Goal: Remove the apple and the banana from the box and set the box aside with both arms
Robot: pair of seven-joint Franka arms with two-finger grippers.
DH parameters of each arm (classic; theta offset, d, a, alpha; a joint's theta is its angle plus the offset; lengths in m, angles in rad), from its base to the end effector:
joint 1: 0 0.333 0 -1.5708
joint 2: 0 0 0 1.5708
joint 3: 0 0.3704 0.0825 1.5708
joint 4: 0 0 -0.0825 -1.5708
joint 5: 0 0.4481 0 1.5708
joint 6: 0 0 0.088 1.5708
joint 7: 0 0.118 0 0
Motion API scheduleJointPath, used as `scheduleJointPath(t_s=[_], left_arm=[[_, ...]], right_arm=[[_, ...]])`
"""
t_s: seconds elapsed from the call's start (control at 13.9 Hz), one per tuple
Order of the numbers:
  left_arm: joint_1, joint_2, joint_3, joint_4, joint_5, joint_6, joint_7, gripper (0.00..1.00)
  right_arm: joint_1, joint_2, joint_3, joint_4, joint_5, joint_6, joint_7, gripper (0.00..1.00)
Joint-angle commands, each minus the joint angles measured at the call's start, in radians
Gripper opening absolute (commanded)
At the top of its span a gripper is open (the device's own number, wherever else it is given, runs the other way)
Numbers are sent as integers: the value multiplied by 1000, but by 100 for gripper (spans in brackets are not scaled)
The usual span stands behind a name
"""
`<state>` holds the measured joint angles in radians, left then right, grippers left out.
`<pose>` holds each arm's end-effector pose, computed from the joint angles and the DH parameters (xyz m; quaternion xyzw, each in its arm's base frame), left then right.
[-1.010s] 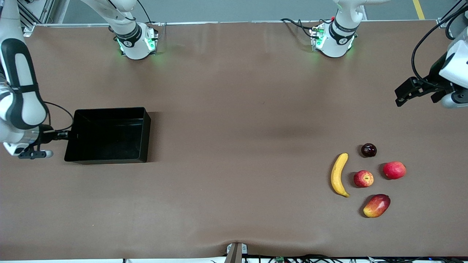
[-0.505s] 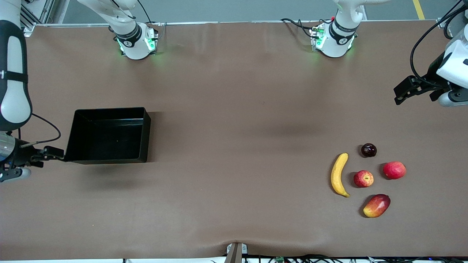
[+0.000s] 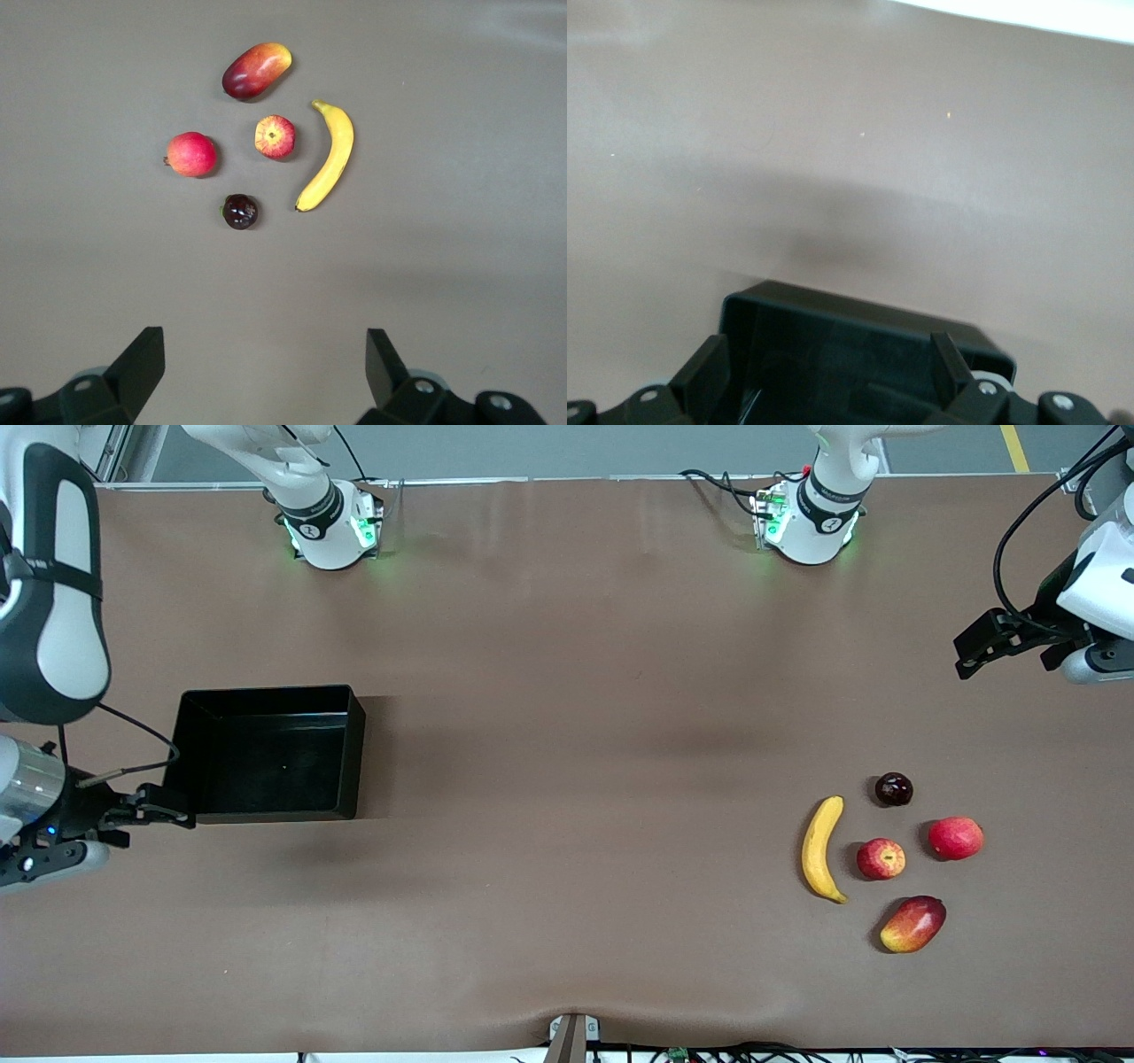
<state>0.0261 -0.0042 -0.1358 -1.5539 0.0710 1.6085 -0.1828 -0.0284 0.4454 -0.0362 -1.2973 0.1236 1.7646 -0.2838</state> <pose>0.6191 -0.0602 0.6833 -0.9983 -0.0362 -0.0343 0.0311 0.7797 -0.0325 0.5210 -0.9935 -0.0999 -0.0201 0.0503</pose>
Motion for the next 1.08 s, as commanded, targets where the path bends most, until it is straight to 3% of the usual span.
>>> scheduleJointPath(t_s=[0.0, 0.22, 0.5, 0.65, 0.87, 1.01], left_arm=[[0, -22, 2, -20, -22, 7, 20, 100], [3, -17, 2, -17, -22, 7, 20, 100], [2, -13, 2, -17, -22, 2, 20, 100], [-2, -13, 1, -17, -22, 2, 20, 100], [-5, -13, 1, -17, -22, 2, 20, 100], [-6, -11, -1, -17, -22, 2, 20, 100]], right_arm=[[16, -111, -7, -13, -28, -146, 87, 100], [10, -210, -8, -29, -27, -284, 97, 100], [36, -427, -1, -152, -31, -353, 94, 100], [41, -461, -5, -168, -48, -431, 107, 100], [51, -496, 1, -235, -128, -402, 118, 100], [45, -508, -5, -244, -133, -401, 124, 100]])
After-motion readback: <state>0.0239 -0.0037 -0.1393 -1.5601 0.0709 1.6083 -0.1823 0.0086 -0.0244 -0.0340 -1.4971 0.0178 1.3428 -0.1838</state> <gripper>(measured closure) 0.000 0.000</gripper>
